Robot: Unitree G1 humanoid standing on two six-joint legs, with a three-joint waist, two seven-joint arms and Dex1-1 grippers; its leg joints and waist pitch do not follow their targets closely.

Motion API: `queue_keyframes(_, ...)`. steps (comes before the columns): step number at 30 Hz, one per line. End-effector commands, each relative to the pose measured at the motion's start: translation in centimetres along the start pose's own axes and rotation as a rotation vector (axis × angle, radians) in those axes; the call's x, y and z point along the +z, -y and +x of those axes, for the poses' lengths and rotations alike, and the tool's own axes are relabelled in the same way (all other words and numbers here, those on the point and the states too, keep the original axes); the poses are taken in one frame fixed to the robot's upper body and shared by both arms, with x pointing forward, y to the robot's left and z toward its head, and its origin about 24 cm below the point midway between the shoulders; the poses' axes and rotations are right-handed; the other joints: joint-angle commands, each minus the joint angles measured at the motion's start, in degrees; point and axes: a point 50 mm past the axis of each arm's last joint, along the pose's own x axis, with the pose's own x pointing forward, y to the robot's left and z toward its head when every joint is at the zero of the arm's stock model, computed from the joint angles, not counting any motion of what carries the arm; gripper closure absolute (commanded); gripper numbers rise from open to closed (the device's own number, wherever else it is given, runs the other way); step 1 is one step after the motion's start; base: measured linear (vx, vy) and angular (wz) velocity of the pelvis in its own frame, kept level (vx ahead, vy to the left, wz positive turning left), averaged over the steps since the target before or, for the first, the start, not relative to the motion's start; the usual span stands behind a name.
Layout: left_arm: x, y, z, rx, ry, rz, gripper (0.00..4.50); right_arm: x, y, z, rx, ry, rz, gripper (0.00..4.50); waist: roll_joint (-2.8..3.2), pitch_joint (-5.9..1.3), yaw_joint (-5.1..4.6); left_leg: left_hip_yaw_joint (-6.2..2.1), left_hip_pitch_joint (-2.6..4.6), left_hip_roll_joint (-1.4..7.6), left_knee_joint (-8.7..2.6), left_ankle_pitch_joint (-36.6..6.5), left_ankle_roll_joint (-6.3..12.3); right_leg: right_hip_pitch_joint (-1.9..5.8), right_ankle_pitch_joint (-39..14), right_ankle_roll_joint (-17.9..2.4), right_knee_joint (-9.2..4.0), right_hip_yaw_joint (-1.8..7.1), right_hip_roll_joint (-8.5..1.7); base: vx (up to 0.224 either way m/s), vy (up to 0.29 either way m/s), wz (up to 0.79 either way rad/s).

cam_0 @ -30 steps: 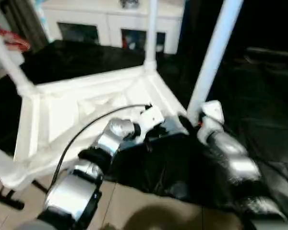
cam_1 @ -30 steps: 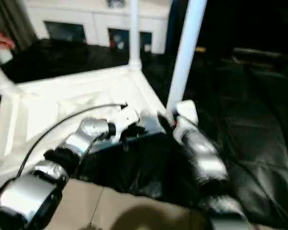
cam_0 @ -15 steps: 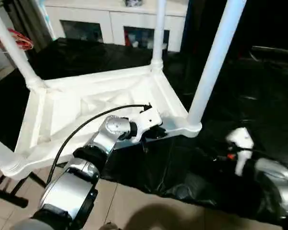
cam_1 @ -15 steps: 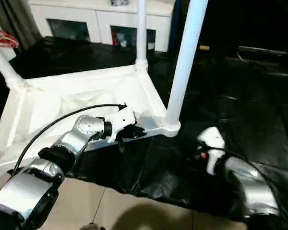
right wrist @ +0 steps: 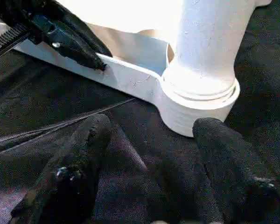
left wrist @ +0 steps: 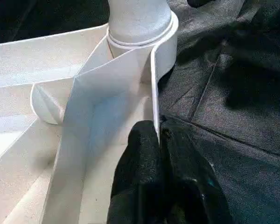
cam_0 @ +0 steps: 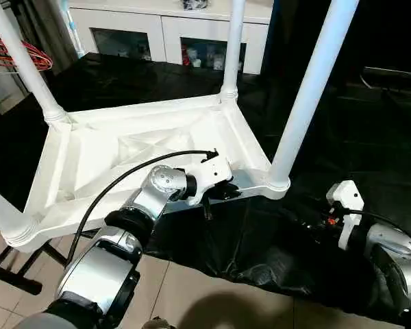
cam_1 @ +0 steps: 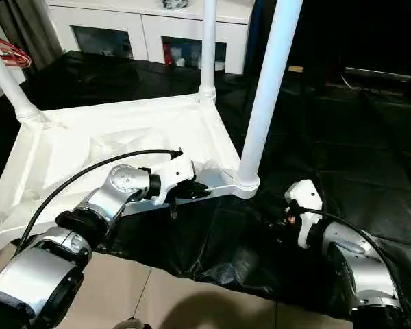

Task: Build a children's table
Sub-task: Rotate leg to tighten

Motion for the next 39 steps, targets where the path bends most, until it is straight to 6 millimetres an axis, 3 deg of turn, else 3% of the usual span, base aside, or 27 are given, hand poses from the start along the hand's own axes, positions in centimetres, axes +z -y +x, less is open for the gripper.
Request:
queue_keyframes(1,1.7,-0.8,-0.1,0.004,0.035,0.064,4.5,0.3,0.0,-0.1,0.005,0.013,0.003,1.33,-0.85,-3.9,0.0,0.45,-0.25,-0.14,-2.82,-8.6,5.8,3.81,-6.5,-12.8,-3.5,1.59,-2.21,0.0,0.0,0.0)
queue_keyframes(14,1.6,-0.7,-0.1,-0.006,0.038,0.071,4.5,0.4,-0.1,-0.5,0.015,0.013,0.011,1.33,-0.69,-3.99,0.06,0.44,-0.26,-0.15,-2.69,-8.0,6.11,3.88,-5.8,-13.2,-3.37,1.55,-2.2,0.0,0.0,0.0)
queue_keyframes(15,1.3,-1.2,-2.9,0.064,0.109,-0.018,4.5,2.0,-2.4,3.4,0.096,0.104,0.071,1.33,-5.61,-3.9,0.01,0.81,-0.51,-0.05,-2.71,-7.4,7.17,4.27,-5.3,-12.9,-3.14,1.44,-2.15,0.0,0.0,0.0)
queue_keyframes(16,1.3,-1.3,-3.9,0.082,0.131,-0.041,4.5,2.6,-3.3,4.7,0.126,0.13,0.087,1.33,-3.29,-3.78,0.23,0.05,-1.65,-0.15,-3.21,-4.2,6.8,4.71,-4.4,-12.9,-1.96,1.29,-2.71,0.0,0.0,0.0)
queue_keyframes(17,1.3,-1.3,-4.1,0.085,0.135,-0.045,4.5,2.8,-3.5,5.0,0.132,0.134,0.09,1.33,-2.8,-4.02,-0.25,-0.14,-1.66,0.05,-3.25,-3.9,6.29,4.45,-5.0,-12.4,-1.82,1.31,-2.93,-0.006,-0.054,-0.16)
queue_keyframes(18,1.3,-1.3,-4.4,0.089,0.139,-0.052,4.5,3.0,-3.7,5.4,0.143,0.14,0.091,1.33,-2.09,-3.92,-0.9,0.0,-1.12,0.0,-3.03,-5.4,5.45,3.45,-6.3,-12.1,-2.37,1.44,-2.59,-0.006,-0.054,-0.16)
queue_keyframes(19,1.3,-1.3,-4.4,0.088,0.137,-0.052,4.5,2.9,-3.7,5.4,0.144,0.138,0.09,1.33,-2.28,-3.97,-1.07,0.31,-0.31,0.16,-2.78,-6.8,4.94,2.89,-5.9,-12.9,-2.67,1.7,-2.32,0.0,0.0,0.0)
queue_keyframes(20,1.3,-1.3,-4.3,0.079,0.133,-0.056,4.5,2.9,-3.8,5.3,0.147,0.135,0.087,1.33,-2.19,-4.02,-0.94,0.45,-0.19,0.07,-2.59,-6.5,4.91,2.94,-4.3,-13.5,-2.46,1.85,-2.24,0.0,0.0,0.0)
queue_keyframes(22,1.2,-1.2,-4.1,0.055,0.122,-0.064,4.5,2.8,-3.8,5.2,0.148,0.131,0.083,1.33,-2.26,-3.98,-0.1,0.61,-0.46,-0.01,-2.52,-4.7,5.26,3.07,-0.2,-14.3,-1.86,1.93,-2.04,0.0,0.0,0.0)
queue_keyframes(26,1.5,-0.8,-4.1,0.049,0.121,-0.066,4.5,2.9,-3.9,5.1,0.143,0.131,0.09,1.33,-1.91,-4.0,-0.07,0.47,-0.46,0.01,-2.47,-6.3,4.35,3.07,0.3,-14.2,-1.67,1.95,-2.08,0.0,0.0,0.0)
queue_keyframes(27,1.7,-0.8,-4.3,0.059,0.132,-0.077,4.06,3.0,-4.0,5.1,0.15,0.135,0.096,1.28,-2.0,-4.03,-0.07,0.45,-0.47,0.08,-2.41,-6.2,4.36,3.1,1.1,-14.5,-1.59,1.96,-2.14,0.0,0.0,0.0)
queue_keyframes(30,2.3,-1.1,-4.6,0.077,0.164,-0.093,3.95,3.1,-4.1,5.1,0.161,0.139,0.112,0.96,-1.94,-4.03,-0.05,0.5,-0.54,-0.01,-2.26,-6.1,4.49,3.2,1.6,-14.9,-1.46,1.99,-2.22,0.0,0.0,0.0)
queue_keyframes(32,2.5,-1.2,-4.7,0.075,0.169,-0.073,3.59,3.2,-4.1,5.0,0.174,0.14,0.122,0.76,-2.07,-3.86,0.0,0.56,-0.55,-0.04,-2.34,-7.5,4.2,3.19,-0.6,-14.7,-1.79,2.0,-2.26,0.0,0.0,0.0)
queue_keyframes(36,2.6,-1.2,-4.7,0.069,0.164,-0.04,3.3,3.2,-4.0,4.9,0.165,0.14,0.115,0.43,-2.01,-3.11,-0.08,0.51,-0.17,-0.04,-3.1,-12.7,2.27,2.91,-14.0,-10.4,-3.33,1.91,-2.4,0.0,0.0,0.0)
queue_keyframes(37,2.6,-1.2,-4.8,0.07,0.164,-0.034,3.3,3.2,-4.1,5.0,0.169,0.141,0.116,0.43,-2.09,-3.21,-0.13,0.38,-0.17,-0.02,-3.18,-13.1,1.65,3.05,-15.9,-9.4,-3.46,1.97,-2.52,0.0,0.0,0.0)
queue_keyframes(38,2.7,-1.3,-5.1,0.089,0.164,-0.027,3.15,3.4,-4.3,5.1,0.172,0.145,0.12,0.28,-1.7,-3.31,-0.12,0.34,-0.06,0.02,-3.19,-13.1,1.41,2.96,-16.0,-9.2,-3.45,2.01,-2.51,0.0,0.0,0.0)
queue_keyframes(39,2.7,-1.3,-5.1,0.089,0.164,-0.027,3.15,3.4,-4.3,5.1,0.172,0.145,0.12,0.28,-1.91,-3.43,-0.28,0.25,-0.15,0.11,-3.2,-12.6,1.27,2.98,-14.6,-9.2,-3.3,2.01,-2.4,0.0,0.0,0.0)
